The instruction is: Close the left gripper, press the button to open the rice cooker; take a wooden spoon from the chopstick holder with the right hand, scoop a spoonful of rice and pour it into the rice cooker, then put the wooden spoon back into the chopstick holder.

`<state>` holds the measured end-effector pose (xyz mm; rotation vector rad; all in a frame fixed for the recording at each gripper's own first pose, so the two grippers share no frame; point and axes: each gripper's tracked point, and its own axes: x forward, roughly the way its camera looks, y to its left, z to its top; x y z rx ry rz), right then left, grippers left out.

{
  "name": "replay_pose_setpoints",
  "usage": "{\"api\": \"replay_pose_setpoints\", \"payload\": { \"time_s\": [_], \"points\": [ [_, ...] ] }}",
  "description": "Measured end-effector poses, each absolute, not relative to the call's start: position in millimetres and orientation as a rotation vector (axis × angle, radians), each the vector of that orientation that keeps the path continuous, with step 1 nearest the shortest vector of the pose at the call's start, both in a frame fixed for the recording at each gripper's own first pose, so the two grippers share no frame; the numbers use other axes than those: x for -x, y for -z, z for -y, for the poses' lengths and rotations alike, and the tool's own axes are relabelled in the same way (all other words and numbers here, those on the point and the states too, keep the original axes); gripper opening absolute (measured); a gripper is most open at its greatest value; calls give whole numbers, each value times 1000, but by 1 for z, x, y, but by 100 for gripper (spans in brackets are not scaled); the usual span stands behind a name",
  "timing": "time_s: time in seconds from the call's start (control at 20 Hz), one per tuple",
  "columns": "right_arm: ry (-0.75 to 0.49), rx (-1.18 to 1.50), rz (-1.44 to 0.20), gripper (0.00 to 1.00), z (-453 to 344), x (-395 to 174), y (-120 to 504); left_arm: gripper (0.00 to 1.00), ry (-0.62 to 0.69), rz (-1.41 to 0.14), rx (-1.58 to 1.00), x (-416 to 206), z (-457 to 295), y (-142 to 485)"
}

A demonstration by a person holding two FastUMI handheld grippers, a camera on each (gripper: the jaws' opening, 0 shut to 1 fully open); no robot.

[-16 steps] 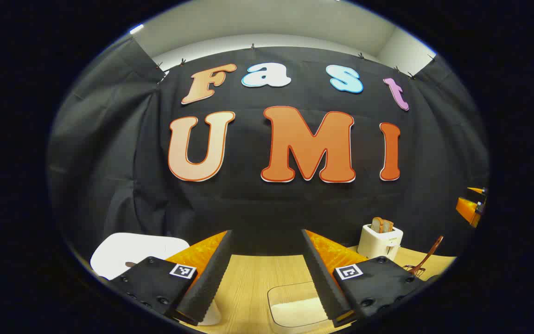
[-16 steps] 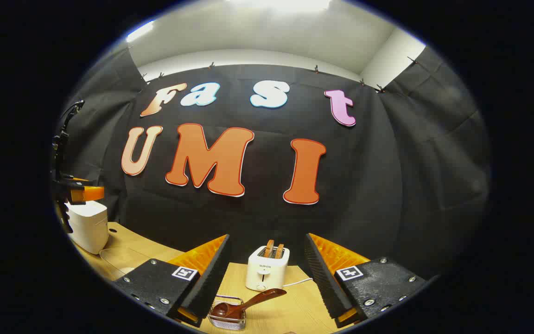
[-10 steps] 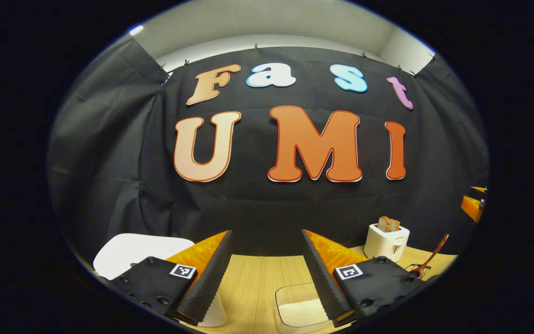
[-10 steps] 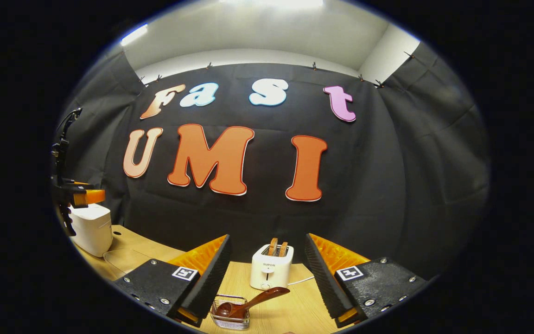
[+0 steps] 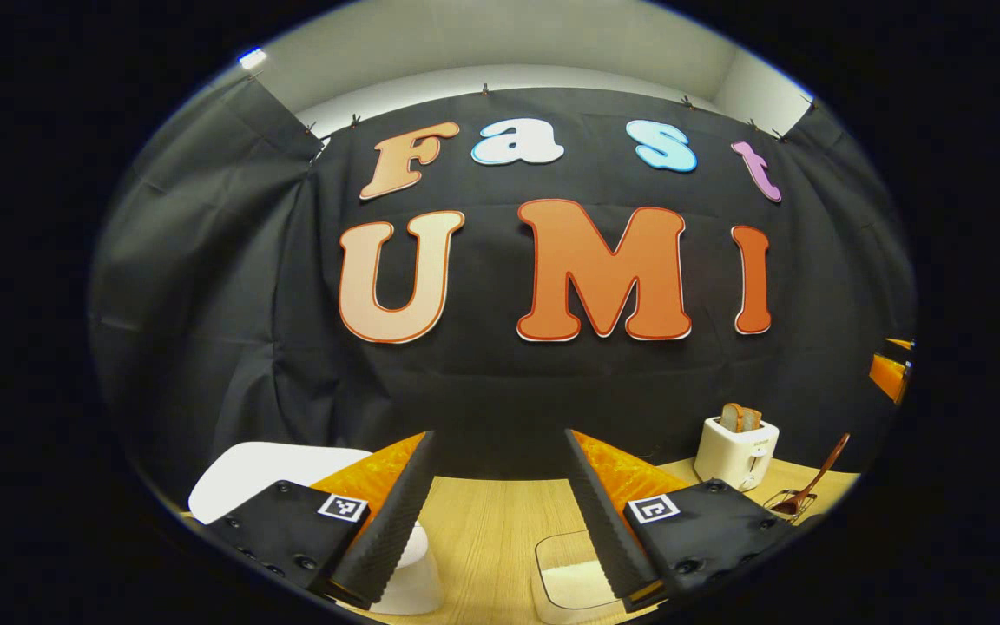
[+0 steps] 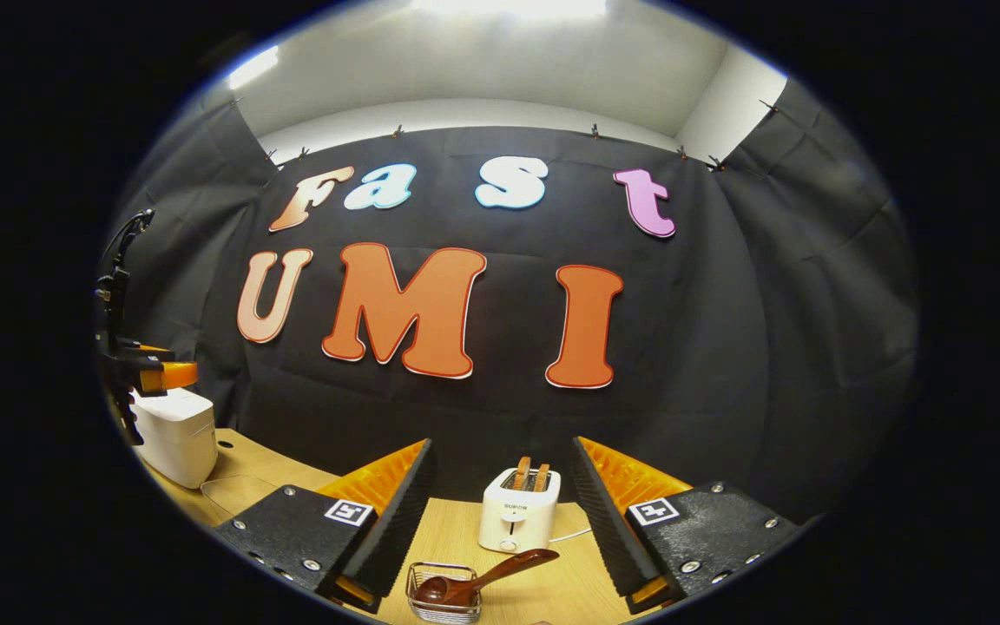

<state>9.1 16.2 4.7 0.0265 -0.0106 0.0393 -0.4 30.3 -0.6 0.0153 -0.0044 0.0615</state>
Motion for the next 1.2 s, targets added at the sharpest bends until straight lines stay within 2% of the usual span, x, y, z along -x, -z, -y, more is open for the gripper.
{"api": "replay_pose_setpoints", "payload": {
  "time_s": [0.55, 1.05, 1.15, 1.2],
  "points": [
    [-80, -34, -13, 92, -25, -4, -1, 95, -80, -3, -23, 6, -39, 0],
    [-26, -34, -62, 92, -3, 6, 16, 93, -87, -12, -17, 9, -43, 4],
    [-15, -37, -83, 92, 1, 8, 26, 96, -86, -18, -19, 8, -41, 7],
    [-9, -41, -101, 92, 4, 8, 33, 93, -85, -20, -19, 8, -41, 7]
  ]
}}
